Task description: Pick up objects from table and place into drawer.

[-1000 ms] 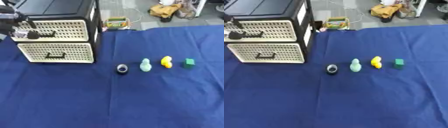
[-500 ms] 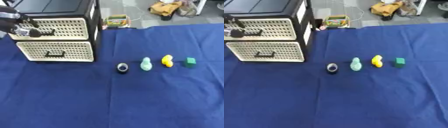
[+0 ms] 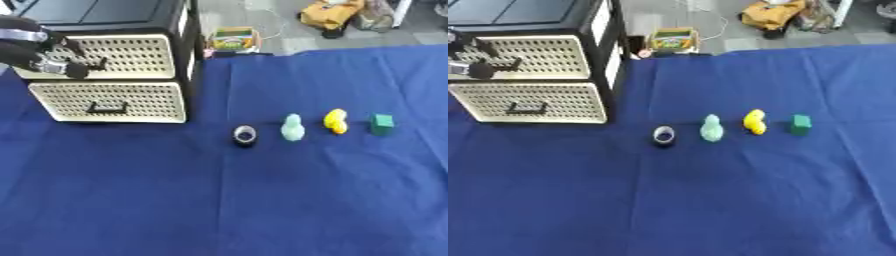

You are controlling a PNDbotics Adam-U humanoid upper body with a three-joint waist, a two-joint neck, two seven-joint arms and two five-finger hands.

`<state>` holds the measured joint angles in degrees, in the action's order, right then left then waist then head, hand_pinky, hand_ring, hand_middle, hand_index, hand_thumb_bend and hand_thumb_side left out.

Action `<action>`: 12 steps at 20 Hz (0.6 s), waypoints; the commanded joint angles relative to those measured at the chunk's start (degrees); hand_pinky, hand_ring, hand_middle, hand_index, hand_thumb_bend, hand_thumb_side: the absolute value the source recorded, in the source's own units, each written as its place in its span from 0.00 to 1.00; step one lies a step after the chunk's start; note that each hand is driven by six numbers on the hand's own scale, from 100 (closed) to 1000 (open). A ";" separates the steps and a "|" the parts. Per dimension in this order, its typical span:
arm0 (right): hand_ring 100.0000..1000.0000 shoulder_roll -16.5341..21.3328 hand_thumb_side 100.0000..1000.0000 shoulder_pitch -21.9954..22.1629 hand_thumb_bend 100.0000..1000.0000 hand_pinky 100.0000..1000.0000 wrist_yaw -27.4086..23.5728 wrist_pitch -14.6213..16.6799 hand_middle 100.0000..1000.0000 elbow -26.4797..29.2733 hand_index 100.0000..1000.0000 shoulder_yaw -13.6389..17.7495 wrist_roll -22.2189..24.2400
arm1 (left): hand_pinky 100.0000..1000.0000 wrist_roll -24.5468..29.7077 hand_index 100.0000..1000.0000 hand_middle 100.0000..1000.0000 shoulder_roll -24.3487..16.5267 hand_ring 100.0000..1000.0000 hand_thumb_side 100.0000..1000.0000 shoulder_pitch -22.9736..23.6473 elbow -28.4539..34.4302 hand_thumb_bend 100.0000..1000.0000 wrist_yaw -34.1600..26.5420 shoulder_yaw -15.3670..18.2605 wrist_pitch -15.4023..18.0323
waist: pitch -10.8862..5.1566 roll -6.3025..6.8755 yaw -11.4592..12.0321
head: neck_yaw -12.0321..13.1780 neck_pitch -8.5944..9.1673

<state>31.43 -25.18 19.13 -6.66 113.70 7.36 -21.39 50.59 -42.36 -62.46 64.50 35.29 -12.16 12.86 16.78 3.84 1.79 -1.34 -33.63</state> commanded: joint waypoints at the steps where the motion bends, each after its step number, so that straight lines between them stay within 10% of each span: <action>1: 0.48 0.98 0.93 -0.70 0.30 0.56 0.31 0.34 0.48 0.89 0.74 0.22 0.15 | 0.00 1.38 0.94 0.00 -1.01 0.00 1.00 -1.33 0.57 0.60 0.62 0.69 1.83 | -0.84 -0.07 -0.03 | 0.22 0.75; 12: 0.48 0.78 0.93 -0.94 0.30 0.56 0.21 0.44 0.47 0.89 0.74 0.23 0.22 | 0.00 1.38 0.96 0.00 0.28 0.00 1.00 -1.18 -1.12 0.63 3.47 -0.25 2.93 | -0.40 -0.17 -0.31 | 0.59 1.33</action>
<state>31.38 -25.24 19.13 -6.46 113.70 7.36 -21.19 49.97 -41.03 -62.47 63.13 38.27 -12.58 13.48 17.35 3.80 1.48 -1.01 -32.99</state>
